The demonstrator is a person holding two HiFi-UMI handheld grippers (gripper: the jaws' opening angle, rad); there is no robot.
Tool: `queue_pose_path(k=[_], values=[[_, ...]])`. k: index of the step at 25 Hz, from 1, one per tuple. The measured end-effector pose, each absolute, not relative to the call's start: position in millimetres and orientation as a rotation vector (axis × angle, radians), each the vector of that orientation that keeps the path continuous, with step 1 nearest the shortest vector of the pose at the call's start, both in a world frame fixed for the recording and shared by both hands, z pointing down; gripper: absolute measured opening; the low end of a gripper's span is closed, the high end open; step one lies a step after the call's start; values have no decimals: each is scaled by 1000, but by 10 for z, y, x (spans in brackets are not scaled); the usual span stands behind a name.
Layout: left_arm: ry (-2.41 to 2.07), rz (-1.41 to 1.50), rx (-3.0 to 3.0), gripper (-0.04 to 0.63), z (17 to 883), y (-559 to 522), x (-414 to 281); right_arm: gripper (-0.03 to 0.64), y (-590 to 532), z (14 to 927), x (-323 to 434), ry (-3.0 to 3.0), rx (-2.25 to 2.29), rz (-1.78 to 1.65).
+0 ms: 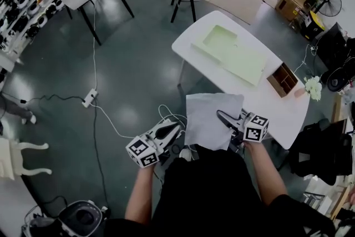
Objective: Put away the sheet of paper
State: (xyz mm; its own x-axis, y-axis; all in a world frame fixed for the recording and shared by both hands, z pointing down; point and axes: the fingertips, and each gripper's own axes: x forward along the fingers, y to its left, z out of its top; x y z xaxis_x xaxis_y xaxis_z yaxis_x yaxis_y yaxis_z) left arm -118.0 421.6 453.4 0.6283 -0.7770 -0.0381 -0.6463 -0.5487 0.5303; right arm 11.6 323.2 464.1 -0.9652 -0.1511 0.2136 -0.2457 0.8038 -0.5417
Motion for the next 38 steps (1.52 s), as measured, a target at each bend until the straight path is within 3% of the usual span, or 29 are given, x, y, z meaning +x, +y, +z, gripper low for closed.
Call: queue_pose_path(k=[18, 38], values=[[-1067, -154, 2374, 5, 4751, 2342, -1005, -2, 1354, 4877, 289, -2874, 465, 910], [-1037, -107, 2298, 3, 4940, 318, -763, -2, -620, 5375, 656, -2796, 541, 1107]])
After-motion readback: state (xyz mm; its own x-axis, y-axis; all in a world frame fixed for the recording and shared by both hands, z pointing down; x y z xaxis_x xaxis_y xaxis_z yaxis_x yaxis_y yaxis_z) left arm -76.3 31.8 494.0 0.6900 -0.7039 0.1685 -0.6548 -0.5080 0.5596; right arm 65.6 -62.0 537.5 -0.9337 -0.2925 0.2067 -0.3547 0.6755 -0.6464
